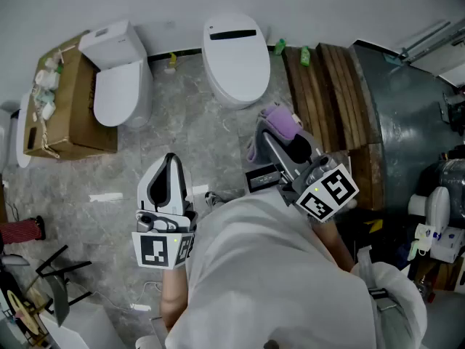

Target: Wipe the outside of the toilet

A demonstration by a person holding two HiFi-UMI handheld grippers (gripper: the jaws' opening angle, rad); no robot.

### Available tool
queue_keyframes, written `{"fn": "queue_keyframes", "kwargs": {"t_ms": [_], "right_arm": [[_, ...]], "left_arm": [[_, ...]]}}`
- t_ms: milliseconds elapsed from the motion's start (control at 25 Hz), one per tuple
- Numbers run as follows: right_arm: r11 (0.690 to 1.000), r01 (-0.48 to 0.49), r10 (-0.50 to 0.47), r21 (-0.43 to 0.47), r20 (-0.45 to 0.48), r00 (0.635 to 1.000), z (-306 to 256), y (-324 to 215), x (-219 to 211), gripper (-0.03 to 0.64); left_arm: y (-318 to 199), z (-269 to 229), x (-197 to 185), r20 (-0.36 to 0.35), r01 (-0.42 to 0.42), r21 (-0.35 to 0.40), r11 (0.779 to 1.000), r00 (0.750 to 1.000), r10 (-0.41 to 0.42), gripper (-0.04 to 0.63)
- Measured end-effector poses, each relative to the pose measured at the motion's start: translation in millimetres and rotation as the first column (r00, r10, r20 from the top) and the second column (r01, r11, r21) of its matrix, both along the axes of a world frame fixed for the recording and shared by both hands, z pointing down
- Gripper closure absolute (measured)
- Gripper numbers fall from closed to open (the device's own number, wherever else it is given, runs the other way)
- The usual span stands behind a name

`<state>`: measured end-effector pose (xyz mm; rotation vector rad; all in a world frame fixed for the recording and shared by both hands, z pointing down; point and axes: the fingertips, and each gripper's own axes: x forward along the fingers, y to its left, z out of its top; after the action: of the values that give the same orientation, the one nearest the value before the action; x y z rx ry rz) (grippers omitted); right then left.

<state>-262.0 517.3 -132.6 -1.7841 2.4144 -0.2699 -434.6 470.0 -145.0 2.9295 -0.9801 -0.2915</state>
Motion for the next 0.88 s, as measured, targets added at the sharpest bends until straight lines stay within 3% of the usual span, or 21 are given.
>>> {"fn": "queue_keyframes", "kwargs": {"t_ms": [240,680,880], "right_arm": [[0.999,-0.038,0.038,-0.011,0.023,0.999,3.0,44.3,57.4,0.522],[0.996,-0.083,0.084,-0.028,0.027,0.996,10.7,139.2,234.3,0.522],[0.994,-0.109,0.109,-0.026,0.004,0.994,11.9,169.5,290.3,0.522]], "left_arm": [[32.3,6.9,56.9,0.018,-0.025,-0.028,0.999,1.000,0.025,0.591],[114.6,8.7,242.6,-0.022,-0.130,-0.028,0.991,0.991,0.129,0.589],[146.5,14.9,314.5,0.007,-0.200,-0.030,0.979,0.980,0.200,0.589]]}}
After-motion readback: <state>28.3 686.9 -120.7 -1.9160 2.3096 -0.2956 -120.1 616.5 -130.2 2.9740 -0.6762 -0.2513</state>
